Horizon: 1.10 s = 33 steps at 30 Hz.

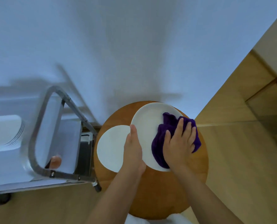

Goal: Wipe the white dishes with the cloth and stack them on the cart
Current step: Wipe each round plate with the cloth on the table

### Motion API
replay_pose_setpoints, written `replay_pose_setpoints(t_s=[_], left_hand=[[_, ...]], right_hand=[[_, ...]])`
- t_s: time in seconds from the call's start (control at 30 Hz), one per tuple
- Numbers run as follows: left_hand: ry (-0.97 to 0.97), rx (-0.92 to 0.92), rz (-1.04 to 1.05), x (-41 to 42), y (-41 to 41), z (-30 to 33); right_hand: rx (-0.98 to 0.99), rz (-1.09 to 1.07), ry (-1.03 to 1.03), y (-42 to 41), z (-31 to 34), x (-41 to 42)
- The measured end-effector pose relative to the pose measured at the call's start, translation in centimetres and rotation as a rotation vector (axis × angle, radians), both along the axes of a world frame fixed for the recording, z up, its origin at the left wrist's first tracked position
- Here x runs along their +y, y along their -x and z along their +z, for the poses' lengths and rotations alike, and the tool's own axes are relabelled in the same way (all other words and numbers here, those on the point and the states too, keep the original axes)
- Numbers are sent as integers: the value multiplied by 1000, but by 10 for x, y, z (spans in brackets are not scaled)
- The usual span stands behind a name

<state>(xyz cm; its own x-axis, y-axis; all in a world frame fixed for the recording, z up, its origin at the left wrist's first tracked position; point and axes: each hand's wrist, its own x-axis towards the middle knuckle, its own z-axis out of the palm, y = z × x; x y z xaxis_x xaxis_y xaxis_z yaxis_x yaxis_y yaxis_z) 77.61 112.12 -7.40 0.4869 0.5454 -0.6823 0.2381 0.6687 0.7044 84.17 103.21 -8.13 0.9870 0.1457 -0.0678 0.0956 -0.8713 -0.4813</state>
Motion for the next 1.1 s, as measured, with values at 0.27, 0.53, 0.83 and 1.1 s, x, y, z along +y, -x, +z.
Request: replay_pose_setpoints(t_s=[0.27, 0.53, 0.83, 1.1], left_hand=[[-105, -154, 8, 30, 30, 45], [-86, -394, 113, 61, 37, 69], [-11, -389, 90, 100, 46, 91], [-355, -254, -116, 92, 50, 107]], right_hand=[[-150, 238, -144, 0, 41, 76], [-356, 694, -118, 50, 71, 112], [-329, 1061, -110, 35, 63, 60], [-612, 934, 52, -12, 69, 30]])
